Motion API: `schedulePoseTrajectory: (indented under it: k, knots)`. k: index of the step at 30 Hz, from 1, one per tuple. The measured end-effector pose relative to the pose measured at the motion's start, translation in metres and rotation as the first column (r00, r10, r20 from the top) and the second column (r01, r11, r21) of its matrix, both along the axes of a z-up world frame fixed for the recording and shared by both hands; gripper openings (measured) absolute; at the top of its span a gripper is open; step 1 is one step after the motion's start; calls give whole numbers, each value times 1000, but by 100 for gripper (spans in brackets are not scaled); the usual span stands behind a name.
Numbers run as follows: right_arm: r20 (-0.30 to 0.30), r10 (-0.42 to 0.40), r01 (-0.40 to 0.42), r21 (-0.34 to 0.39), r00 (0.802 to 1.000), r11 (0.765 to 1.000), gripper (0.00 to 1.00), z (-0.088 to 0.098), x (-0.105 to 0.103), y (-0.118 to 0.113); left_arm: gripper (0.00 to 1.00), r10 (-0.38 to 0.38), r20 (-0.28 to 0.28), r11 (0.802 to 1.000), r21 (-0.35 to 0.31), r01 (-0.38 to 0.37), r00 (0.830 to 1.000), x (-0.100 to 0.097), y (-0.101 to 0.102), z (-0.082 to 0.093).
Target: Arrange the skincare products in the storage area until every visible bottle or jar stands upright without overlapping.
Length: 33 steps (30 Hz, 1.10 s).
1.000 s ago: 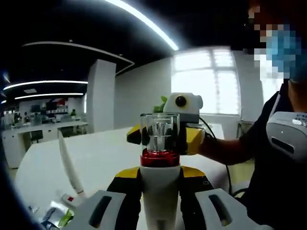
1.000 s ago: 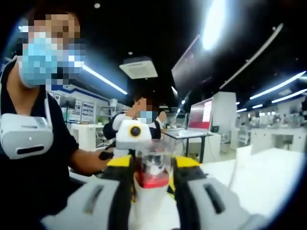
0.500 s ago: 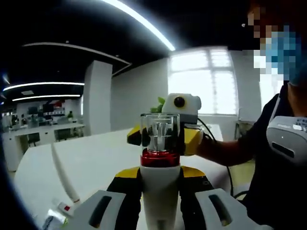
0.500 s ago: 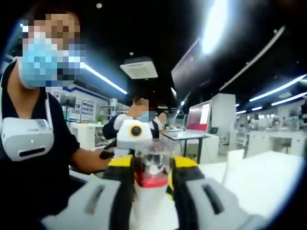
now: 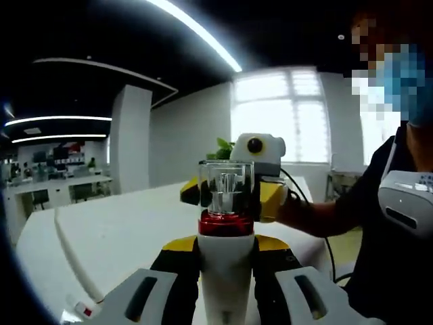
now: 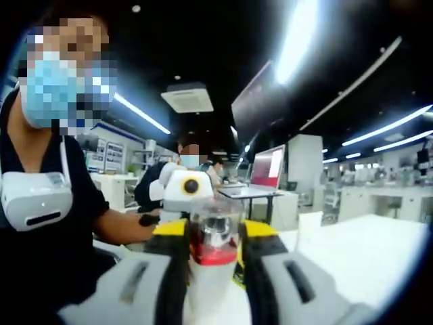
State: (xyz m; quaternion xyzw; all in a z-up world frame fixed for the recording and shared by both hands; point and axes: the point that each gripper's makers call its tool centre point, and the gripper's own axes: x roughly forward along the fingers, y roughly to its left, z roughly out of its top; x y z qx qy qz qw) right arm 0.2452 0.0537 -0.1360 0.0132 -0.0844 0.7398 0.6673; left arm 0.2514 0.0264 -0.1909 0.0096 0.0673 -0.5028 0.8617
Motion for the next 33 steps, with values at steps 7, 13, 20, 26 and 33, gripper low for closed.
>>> schedulePoseTrajectory:
  k: [7,13,20,26,33]
  knots:
    - [5,-38,38,-3,999,999,28,1,13,-7,29,-5,-4,1000,-2,5,1000,13,-6,2]
    - [19,-73,73,-10,997,997,28,1,25,-13,30,-6,-11,1000,-6,6,1000,25,-13,3]
    - [32,-123,124,-15,992,992,28,1,41,-28,30,-14,-21,1000,-6,14,1000,41,-28,3]
    - [50,-156,157,-23,987,987,28,2,53,-42,30,-26,-22,1000,-8,25,999,52,-42,4]
    - [72,-193,196,-30,979,980,28,2,67,-57,30,-29,-20,1000,-3,29,999,66,-56,4]
